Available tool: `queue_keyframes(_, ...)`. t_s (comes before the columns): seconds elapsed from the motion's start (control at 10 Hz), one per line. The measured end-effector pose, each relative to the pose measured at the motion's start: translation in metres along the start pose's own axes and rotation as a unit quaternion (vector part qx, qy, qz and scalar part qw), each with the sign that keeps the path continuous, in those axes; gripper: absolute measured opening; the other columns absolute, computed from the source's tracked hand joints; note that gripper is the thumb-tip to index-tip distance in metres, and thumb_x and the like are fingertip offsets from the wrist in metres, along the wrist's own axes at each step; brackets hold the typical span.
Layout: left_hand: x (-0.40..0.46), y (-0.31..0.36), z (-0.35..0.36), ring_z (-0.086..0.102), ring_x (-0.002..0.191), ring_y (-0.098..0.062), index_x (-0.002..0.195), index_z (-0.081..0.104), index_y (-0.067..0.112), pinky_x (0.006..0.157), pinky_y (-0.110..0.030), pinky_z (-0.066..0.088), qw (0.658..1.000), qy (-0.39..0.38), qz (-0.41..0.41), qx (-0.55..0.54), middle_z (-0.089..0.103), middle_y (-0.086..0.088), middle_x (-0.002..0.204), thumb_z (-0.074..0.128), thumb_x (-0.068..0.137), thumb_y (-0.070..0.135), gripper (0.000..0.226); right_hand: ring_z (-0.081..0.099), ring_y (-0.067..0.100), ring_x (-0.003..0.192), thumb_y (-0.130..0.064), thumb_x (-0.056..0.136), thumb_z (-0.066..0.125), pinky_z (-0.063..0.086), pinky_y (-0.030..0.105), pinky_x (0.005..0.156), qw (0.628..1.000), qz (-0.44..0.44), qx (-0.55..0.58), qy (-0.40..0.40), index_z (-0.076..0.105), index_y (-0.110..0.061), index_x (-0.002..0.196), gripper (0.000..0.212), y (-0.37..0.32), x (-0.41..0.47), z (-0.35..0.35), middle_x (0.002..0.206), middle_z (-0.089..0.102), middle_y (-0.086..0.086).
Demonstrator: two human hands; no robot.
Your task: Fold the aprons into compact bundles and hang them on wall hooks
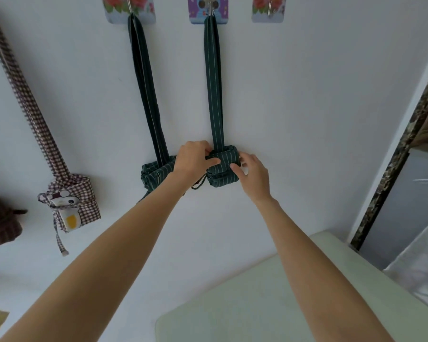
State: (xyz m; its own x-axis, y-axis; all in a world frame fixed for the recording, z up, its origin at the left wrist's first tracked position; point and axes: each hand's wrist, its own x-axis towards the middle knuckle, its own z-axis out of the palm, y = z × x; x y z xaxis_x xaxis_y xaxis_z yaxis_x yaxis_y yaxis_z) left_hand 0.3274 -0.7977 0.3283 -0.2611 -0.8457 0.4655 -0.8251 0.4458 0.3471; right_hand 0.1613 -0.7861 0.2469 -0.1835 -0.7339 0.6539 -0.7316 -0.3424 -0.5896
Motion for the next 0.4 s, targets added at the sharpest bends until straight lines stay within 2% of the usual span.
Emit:
queue_keyframes(0.1, 0.003, 0.002, -0.003, 0.062, 0.095, -0.023, 0.109, 0.064, 0.012, 0.082, -0.030, 0.047, 1.000, -0.024, 0.003, 0.009, 0.069, -0.005, 0.103, 0.069, 0.082, 0.038, 0.038, 0.063, 0.015, 0.083, -0.029, 0.091, 0.058, 0.051, 0.041, 0.079, 0.998, 0.045, 0.024, -0.028, 0.059, -0.015, 0.116, 0.028, -0.009, 0.002, -0.005, 0.103, 0.065, 0.002)
queue_keyframes(0.2, 0.000, 0.005, -0.010, 0.062, 0.094, -0.019, 0.107, 0.064, 0.013, 0.079, -0.025, 0.044, 1.000, -0.025, 0.011, 0.001, 0.069, -0.002, 0.102, 0.067, 0.082, 0.042, 0.038, 0.061, 0.018, 0.092, -0.026, 0.089, 0.061, 0.049, 0.042, 0.084, 0.998, 0.056, 0.008, -0.016, 0.057, -0.016, 0.117, 0.030, -0.017, 0.002, -0.017, 0.105, 0.066, 0.001)
queue_keyframes(0.3, -0.010, 0.007, -0.019, 0.062, 0.094, -0.013, 0.107, 0.063, 0.015, 0.083, -0.025, 0.045, 0.999, 0.018, 0.024, -0.037, 0.068, 0.002, 0.103, 0.064, 0.084, 0.045, 0.037, 0.058, 0.021, 0.099, -0.013, 0.088, 0.059, 0.047, 0.042, 0.088, 0.999, 0.011, -0.010, 0.028, 0.058, -0.015, 0.117, 0.029, -0.026, 0.001, -0.028, 0.109, 0.064, 0.002)
queue_keyframes(0.4, -0.024, 0.006, -0.024, 0.062, 0.093, -0.009, 0.104, 0.064, 0.018, 0.085, -0.033, 0.051, 0.986, 0.099, 0.033, -0.130, 0.069, 0.006, 0.098, 0.056, 0.090, 0.040, 0.028, 0.058, 0.020, 0.097, -0.008, 0.086, 0.056, 0.046, 0.035, 0.087, 0.994, -0.055, -0.018, 0.088, 0.063, -0.016, 0.109, 0.025, -0.041, -0.004, -0.040, 0.105, 0.066, -0.003)
